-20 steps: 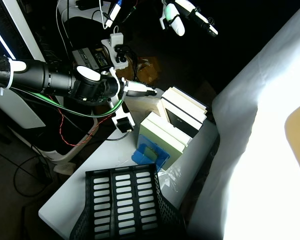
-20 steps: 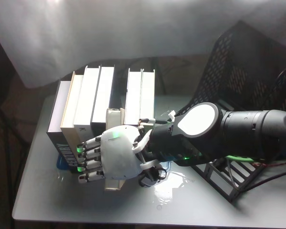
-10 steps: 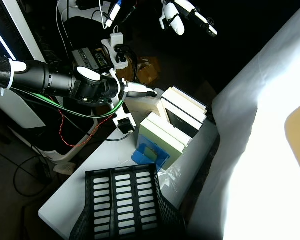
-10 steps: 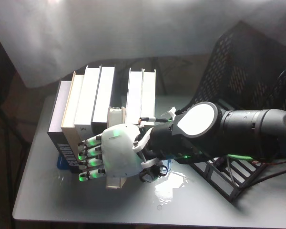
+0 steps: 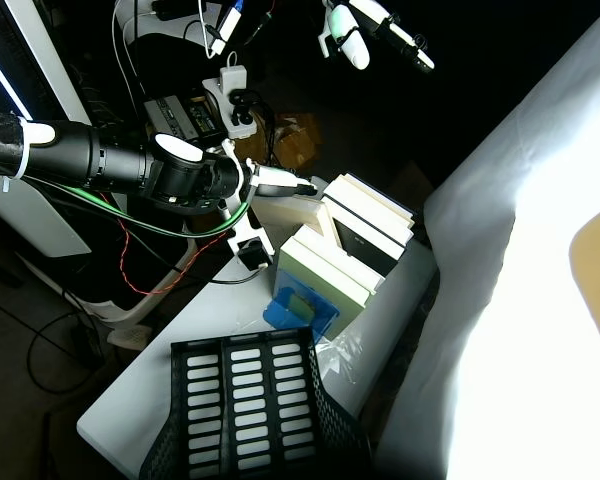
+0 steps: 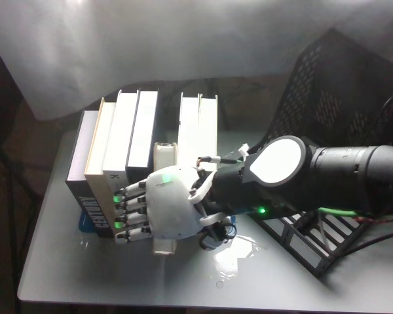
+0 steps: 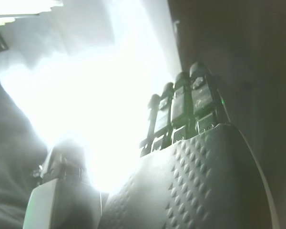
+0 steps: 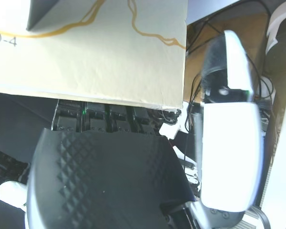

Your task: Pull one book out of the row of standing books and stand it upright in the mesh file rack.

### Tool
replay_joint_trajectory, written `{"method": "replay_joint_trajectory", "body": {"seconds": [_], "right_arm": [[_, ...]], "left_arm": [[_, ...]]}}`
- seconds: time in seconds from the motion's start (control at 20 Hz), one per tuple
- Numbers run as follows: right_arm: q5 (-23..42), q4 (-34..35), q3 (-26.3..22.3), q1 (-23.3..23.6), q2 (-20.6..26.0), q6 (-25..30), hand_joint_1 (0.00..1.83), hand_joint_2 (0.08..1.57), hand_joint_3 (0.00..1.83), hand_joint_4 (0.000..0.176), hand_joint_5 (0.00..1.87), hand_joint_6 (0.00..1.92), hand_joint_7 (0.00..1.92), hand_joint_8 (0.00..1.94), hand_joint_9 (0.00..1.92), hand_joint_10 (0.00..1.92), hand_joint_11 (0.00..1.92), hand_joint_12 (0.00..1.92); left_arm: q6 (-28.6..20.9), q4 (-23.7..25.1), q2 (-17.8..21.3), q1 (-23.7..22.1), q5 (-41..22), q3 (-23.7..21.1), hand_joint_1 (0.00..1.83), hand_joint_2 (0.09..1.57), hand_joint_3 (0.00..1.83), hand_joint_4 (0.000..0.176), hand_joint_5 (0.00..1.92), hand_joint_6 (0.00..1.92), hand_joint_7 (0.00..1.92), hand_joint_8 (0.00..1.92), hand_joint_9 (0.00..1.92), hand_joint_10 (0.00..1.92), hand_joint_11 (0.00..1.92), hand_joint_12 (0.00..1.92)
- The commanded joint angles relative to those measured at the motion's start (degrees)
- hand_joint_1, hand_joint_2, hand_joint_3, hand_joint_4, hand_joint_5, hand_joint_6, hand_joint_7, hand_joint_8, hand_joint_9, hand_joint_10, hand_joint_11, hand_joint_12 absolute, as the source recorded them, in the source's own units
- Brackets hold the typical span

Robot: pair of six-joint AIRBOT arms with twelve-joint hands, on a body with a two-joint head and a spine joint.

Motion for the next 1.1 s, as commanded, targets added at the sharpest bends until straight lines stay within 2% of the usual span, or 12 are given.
{"method": "replay_joint_trajectory", "body": {"seconds": [0.0,0.05,0.15,0.25,0.35,0.45,0.6,0.65,0.8,0.9,1.0,1.05], "right_arm": [[-0.39,-1.55,-0.36,0.51,0.67,1.23,0.92,0.99,0.0,0.0,0.0,0.0,0.0,0.0,0.0,0.0,0.0,0.0],[-0.3,-2.51,-0.95,0.51,0.67,1.67,0.92,0.98,0.0,0.003,0.0,0.0,0.0,0.0,0.0,0.0,0.0,0.0],[-0.29,-2.65,-1.38,0.51,0.69,1.79,0.9,0.96,0.0,0.0,0.0,0.0,0.0,0.0,0.0,0.0,0.0,0.0],[-0.3,-2.65,-1.53,1.09,0.81,1.79,0.91,0.96,0.0,0.0,0.0,0.0,0.0,0.0,0.0,0.0,0.0,0.0],[-0.31,-2.65,-1.66,1.68,0.94,1.79,0.89,0.97,0.0,0.0,0.0,0.0,0.0,0.0,0.0,0.0,0.0,0.0],[-0.66,-2.85,-1.67,1.87,0.89,1.57,0.9,0.98,0.0,0.014,0.0,0.0,0.0,0.0,0.0,0.0,0.0,0.0],[-1.54,-3.36,-1.15,1.77,0.86,1.32,0.86,0.99,0.01,0.002,0.0,0.0,0.0,0.0,0.0,0.0,0.0,0.0],[-1.72,-3.36,-0.91,1.73,0.86,1.27,0.87,1.01,0.02,0.012,0.0,0.0,0.0,0.0,0.0,0.0,0.0,0.0],[-2.56,-3.36,-0.04,1.31,0.35,1.14,0.91,1.01,0.01,0.0,0.0,0.0,0.0,0.0,0.0,0.0,0.0,0.0],[-2.82,-3.22,0.62,1.04,-0.19,1.16,0.91,1.0,0.0,0.0,0.0,0.0,0.0,0.0,0.0,0.0,0.0,0.0],[-2.82,-3.18,0.98,0.95,-0.76,1.31,0.93,1.05,0.03,0.0,0.02,0.01,0.04,0.02,0.02,0.01,0.0,0.0],[-2.81,-3.18,1.01,0.91,-0.91,1.31,1.0,1.08,0.01,0.0,0.15,0.03,0.23,0.04,0.17,0.06,0.0,0.24]], "left_arm": [[-0.28,-1.68,0.3,0.03,-7.21,0.18,0.26,1.34,0.0,0.045,0.0,0.0,0.0,0.0,0.0,0.0,0.0,0.0],[-0.28,-1.69,0.38,0.04,-7.25,0.11,0.27,1.34,0.0,0.037,0.0,0.0,0.0,0.0,0.0,0.0,0.0,0.0],[-0.28,-1.73,0.45,0.12,-7.31,0.01,0.29,1.34,0.0,0.039,0.0,0.0,0.0,0.0,0.0,0.0,0.0,0.0],[-0.28,-1.85,0.4,0.15,-7.32,0.01,0.28,1.33,0.0,0.053,0.0,0.0,0.0,0.0,0.0,0.0,0.0,0.0],[-0.28,-1.85,0.38,0.16,-7.31,0.02,0.31,1.33,0.0,0.045,0.0,0.0,0.0,0.0,0.0,0.0,0.0,0.0],[-0.28,-1.85,0.38,0.16,-7.29,0.03,0.31,1.32,0.0,0.058,0.0,0.0,0.0,0.0,0.0,0.0,0.0,0.0],[-0.28,-1.79,0.37,0.15,-7.28,0.05,0.3,1.33,0.0,0.047,0.0,0.0,0.0,0.0,0.0,0.0,0.0,0.0],[-0.28,-1.79,0.34,0.15,-7.27,0.06,0.26,1.32,0.0,0.06,0.0,0.0,0.0,0.0,0.0,0.0,0.0,0.0],[-0.28,-1.8,0.32,0.15,-7.27,0.07,0.25,1.32,0.0,0.061,0.0,0.0,0.0,0.0,0.0,0.0,0.0,0.0],[-0.28,-1.8,0.33,0.15,-7.27,0.1,0.22,1.32,0.0,0.027,0.0,0.0,0.0,0.0,0.0,0.0,0.0,0.0],[-0.28,-1.8,0.34,0.15,-7.28,0.09,0.22,1.32,0.0,0.006,0.0,0.0,0.0,0.0,0.0,0.0,0.0,0.0],[-0.28,-1.8,0.34,0.15,-7.29,0.11,0.22,1.32,0.0,0.004,0.0,0.0,0.0,0.0,0.0,0.0,0.0,0.0]]}}
